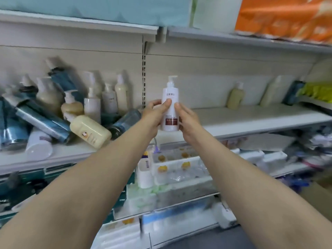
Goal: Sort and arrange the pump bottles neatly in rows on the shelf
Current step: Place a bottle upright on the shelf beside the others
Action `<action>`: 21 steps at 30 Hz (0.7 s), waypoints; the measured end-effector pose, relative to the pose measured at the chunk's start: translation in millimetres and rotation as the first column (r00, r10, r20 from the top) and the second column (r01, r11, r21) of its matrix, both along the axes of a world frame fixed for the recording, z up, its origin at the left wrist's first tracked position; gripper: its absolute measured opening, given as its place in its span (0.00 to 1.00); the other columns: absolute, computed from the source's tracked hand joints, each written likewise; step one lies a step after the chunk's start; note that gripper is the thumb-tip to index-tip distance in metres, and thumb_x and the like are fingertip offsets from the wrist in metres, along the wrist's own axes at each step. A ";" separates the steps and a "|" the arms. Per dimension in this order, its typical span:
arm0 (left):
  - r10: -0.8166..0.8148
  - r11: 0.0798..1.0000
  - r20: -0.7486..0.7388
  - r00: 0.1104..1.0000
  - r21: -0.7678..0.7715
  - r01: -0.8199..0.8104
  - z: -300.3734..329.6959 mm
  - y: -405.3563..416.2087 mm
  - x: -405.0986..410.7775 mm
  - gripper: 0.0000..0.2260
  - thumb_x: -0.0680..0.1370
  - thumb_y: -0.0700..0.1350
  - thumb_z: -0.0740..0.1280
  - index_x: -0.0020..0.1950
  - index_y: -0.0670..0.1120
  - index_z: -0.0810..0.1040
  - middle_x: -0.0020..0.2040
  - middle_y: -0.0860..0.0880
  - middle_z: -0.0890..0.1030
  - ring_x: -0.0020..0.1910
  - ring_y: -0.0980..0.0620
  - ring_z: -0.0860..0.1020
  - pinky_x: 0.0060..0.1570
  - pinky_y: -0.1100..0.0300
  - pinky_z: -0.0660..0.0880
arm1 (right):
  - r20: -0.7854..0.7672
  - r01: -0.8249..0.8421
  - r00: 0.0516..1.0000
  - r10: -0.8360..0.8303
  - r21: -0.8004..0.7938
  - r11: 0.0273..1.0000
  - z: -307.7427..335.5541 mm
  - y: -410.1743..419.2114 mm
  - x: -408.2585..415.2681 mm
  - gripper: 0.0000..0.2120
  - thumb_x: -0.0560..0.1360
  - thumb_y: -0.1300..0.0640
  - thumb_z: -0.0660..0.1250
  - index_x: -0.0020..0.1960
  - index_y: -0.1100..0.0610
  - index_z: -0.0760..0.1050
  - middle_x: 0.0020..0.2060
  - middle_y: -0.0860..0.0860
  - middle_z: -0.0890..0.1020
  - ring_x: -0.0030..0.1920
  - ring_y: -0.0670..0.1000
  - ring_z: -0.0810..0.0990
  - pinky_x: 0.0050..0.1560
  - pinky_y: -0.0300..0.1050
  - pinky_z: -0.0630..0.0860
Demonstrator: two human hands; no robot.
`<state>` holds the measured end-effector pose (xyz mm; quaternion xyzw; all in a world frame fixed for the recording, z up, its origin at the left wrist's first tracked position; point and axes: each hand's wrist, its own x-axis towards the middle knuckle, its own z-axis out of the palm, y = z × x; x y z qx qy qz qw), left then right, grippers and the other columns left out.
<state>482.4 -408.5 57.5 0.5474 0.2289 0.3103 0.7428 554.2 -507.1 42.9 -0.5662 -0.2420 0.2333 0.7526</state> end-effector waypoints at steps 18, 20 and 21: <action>-0.210 0.977 -0.101 0.972 0.019 0.213 -23.5 -3.4 211.3 0.13 0.74 0.32 0.72 0.56 0.44 0.82 0.52 0.44 0.85 0.52 0.44 0.84 0.54 0.52 0.80 | 0.002 0.238 0.971 -0.239 -0.112 0.965 -25.4 -13.0 208.1 0.17 0.78 0.50 0.70 0.65 0.52 0.76 0.57 0.54 0.85 0.56 0.55 0.84 0.61 0.58 0.79; -0.228 0.969 -0.109 0.968 0.076 0.237 -23.3 3.9 226.7 0.12 0.74 0.32 0.71 0.53 0.45 0.83 0.49 0.46 0.86 0.48 0.47 0.84 0.48 0.56 0.80 | 0.015 0.231 0.973 -0.230 -0.115 0.966 -25.6 -7.1 225.3 0.15 0.79 0.51 0.68 0.64 0.51 0.78 0.56 0.52 0.85 0.55 0.53 0.85 0.60 0.57 0.80; -0.228 0.968 -0.108 0.968 0.086 0.237 -22.3 6.2 232.6 0.12 0.74 0.32 0.71 0.54 0.45 0.82 0.49 0.48 0.86 0.46 0.50 0.84 0.43 0.58 0.80 | 0.017 0.226 0.974 -0.225 -0.123 0.966 -26.0 -4.2 233.4 0.13 0.80 0.52 0.67 0.64 0.50 0.79 0.57 0.52 0.85 0.55 0.53 0.85 0.60 0.55 0.80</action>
